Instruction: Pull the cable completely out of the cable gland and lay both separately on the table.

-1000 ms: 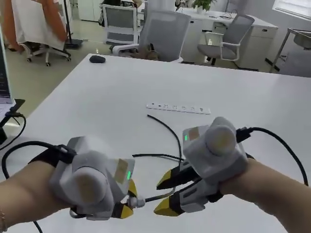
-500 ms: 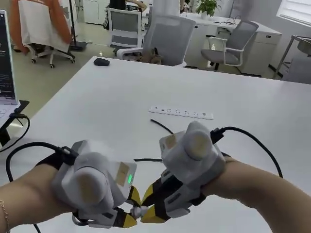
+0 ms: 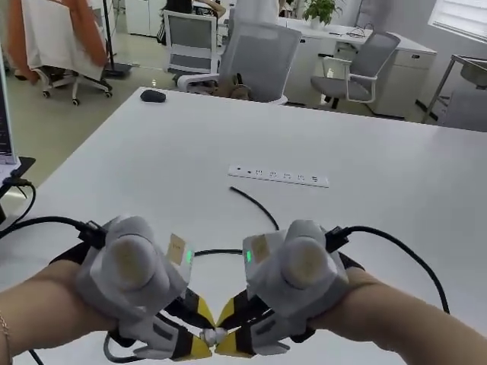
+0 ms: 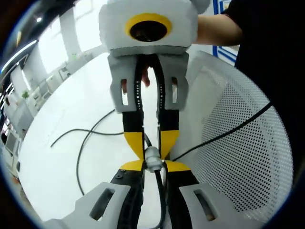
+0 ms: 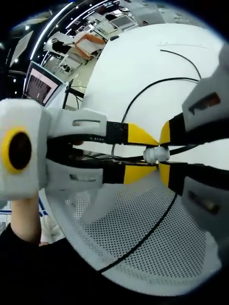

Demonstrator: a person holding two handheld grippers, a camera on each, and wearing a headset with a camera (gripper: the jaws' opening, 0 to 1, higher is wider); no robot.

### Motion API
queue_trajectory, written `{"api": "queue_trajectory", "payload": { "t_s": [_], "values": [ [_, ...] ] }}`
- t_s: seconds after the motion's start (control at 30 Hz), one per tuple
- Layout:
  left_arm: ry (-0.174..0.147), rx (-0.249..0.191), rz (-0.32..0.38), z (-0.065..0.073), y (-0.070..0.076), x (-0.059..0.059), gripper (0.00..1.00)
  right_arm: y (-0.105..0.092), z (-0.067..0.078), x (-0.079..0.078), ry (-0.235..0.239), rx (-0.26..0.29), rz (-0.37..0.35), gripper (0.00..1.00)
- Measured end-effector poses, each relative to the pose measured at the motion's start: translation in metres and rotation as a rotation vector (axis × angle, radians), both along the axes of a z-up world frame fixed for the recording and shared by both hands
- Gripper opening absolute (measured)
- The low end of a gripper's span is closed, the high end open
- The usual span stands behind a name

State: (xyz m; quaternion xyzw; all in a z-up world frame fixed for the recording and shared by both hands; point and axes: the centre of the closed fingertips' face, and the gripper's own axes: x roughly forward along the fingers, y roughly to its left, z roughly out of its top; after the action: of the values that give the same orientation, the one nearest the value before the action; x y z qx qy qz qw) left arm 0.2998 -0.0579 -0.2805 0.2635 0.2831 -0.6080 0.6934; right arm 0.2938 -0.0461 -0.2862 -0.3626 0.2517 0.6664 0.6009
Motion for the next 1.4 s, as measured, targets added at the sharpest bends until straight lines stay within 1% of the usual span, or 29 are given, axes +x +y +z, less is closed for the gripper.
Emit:
{"api": "queue_trajectory", "payload": {
  "t_s": [0.03, 0.07, 0.1, 0.13, 0.17, 0.27, 0.37, 0.4, 0.43, 0.47, 0.5, 0.53, 0.57, 0.6, 0.63, 0.7, 0.73, 0.8, 0.87, 0.97, 1.1, 1.17, 1.2, 1.23, 1.27, 1.3, 1.33, 1.37, 1.4],
  "values": [
    [0.029, -0.014, 0.023, 0.0, 0.0, 0.0, 0.16, 0.0, 0.001, 0.001, -0.016, 0.003, 0.0, 0.1],
    [0.05, -0.034, 0.037, 0.002, 0.0, 0.001, 0.16, 0.0, 0.002, 0.002, -0.048, 0.005, 0.002, 0.1],
    [0.061, -0.049, 0.048, 0.003, 0.0, 0.001, 0.16, 0.0, 0.002, 0.004, -0.074, 0.006, 0.005, 0.1],
    [0.095, -0.074, 0.074, 0.005, -0.001, 0.001, 0.16, -0.001, 0.003, 0.005, -0.101, 0.011, 0.006, 0.1],
    [0.107, -0.093, 0.086, 0.006, -0.001, 0.003, 0.16, -0.001, 0.004, 0.007, -0.126, 0.014, 0.008, 0.1],
    [0.188, -0.161, 0.134, 0.009, -0.001, 0.003, 0.16, -0.001, 0.007, 0.007, -0.196, 0.031, 0.024, 0.1],
    [0.245, -0.215, 0.169, 0.012, -0.002, 0.005, 0.16, -0.002, 0.009, 0.008, -0.255, 0.042, 0.022, 0.1],
    [0.255, -0.24, 0.182, 0.013, -0.002, 0.006, 0.16, -0.003, 0.01, 0.008, -0.263, 0.043, 0.015, 0.1],
    [0.26, -0.245, 0.188, 0.013, -0.002, 0.007, 0.16, -0.003, 0.01, 0.009, -0.259, 0.046, 0.008, 0.11],
    [0.248, -0.236, 0.18, 0.012, -0.002, 0.005, 0.16, -0.003, 0.01, 0.01, -0.241, 0.049, 0.003, 0.11],
    [0.225, -0.222, 0.164, 0.011, -0.003, 0.003, 0.17, -0.002, 0.008, 0.007, -0.184, 0.05, -0.003, 0.12],
    [0.169, -0.188, 0.139, 0.009, -0.002, 0.004, 0.17, -0.003, 0.007, 0.009, -0.125, 0.034, -0.018, 0.12],
    [0.156, -0.173, 0.127, 0.008, -0.003, 0.003, 0.17, -0.005, 0.006, 0.009, -0.093, 0.012, -0.014, 0.13],
    [0.161, -0.171, 0.12, 0.01, -0.005, -0.001, 0.17, -0.004, 0.007, 0.01, -0.066, 0.002, 0.005, 0.15],
    [0.152, -0.165, 0.11, 0.011, -0.006, -0.002, 0.17, -0.005, 0.007, 0.011, -0.042, -0.008, 0.006, 0.18],
    [0.108, -0.135, 0.082, 0.011, -0.005, -0.001, 0.17, -0.008, 0.008, 0.013, -0.005, -0.044, 0.008, 0.2],
    [0.091, -0.122, 0.072, 0.011, -0.004, -0.001, 0.17, -0.007, 0.008, 0.014, 0.007, -0.047, 0.004, 0.21],
    [0.064, -0.091, 0.048, 0.011, -0.004, -0.003, 0.17, -0.006, 0.008, 0.007, 0.071, -0.051, 0.02, 0.21],
    [0.024, -0.049, 0.009, 0.009, -0.004, -0.005, 0.17, -0.003, 0.008, 0.006, 0.074, -0.043, 0.028, 0.21],
    [-0.026, -0.003, -0.046, 0.005, -0.004, -0.008, 0.17, -0.001, 0.005, 0.002, 0.113, -0.05, 0.035, 0.19],
    [-0.032, 0.01, -0.057, 0.004, -0.007, -0.01, 0.17, -0.004, -0.002, -0.005, 0.141, -0.082, 0.053, 0.13],
    [-0.037, 0.02, -0.065, 0.003, -0.006, -0.008, 0.17, -0.004, -0.002, -0.005, 0.131, -0.084, 0.043, 0.12],
    [-0.028, 0.016, -0.061, 0.002, -0.006, -0.007, 0.17, -0.004, -0.003, -0.005, 0.121, -0.086, 0.043, 0.12],
    [-0.026, 0.015, -0.054, 0.002, -0.006, -0.006, 0.17, -0.004, -0.003, -0.002, 0.08, -0.083, 0.055, 0.11],
    [-0.011, 0.007, -0.033, 0.001, -0.005, -0.003, 0.17, -0.003, -0.003, 0.0, 0.051, -0.076, 0.056, 0.11],
    [0.013, -0.009, -0.013, 0.001, -0.005, -0.003, 0.17, -0.003, -0.003, -0.001, 0.044, -0.076, 0.053, 0.11],
    [0.03, -0.023, 0.002, 0.001, -0.004, -0.002, 0.17, -0.003, -0.004, 0.002, 0.005, -0.073, 0.061, 0.11],
    [0.056, -0.049, 0.023, 0.0, -0.004, 0.0, 0.17, -0.003, -0.004, 0.002, -0.005, -0.071, 0.057, 0.11],
    [0.095, -0.068, 0.046, 0.0, -0.004, 0.001, 0.17, -0.003, -0.004, 0.002, -0.025, -0.065, 0.062, 0.11]
  ]
}}
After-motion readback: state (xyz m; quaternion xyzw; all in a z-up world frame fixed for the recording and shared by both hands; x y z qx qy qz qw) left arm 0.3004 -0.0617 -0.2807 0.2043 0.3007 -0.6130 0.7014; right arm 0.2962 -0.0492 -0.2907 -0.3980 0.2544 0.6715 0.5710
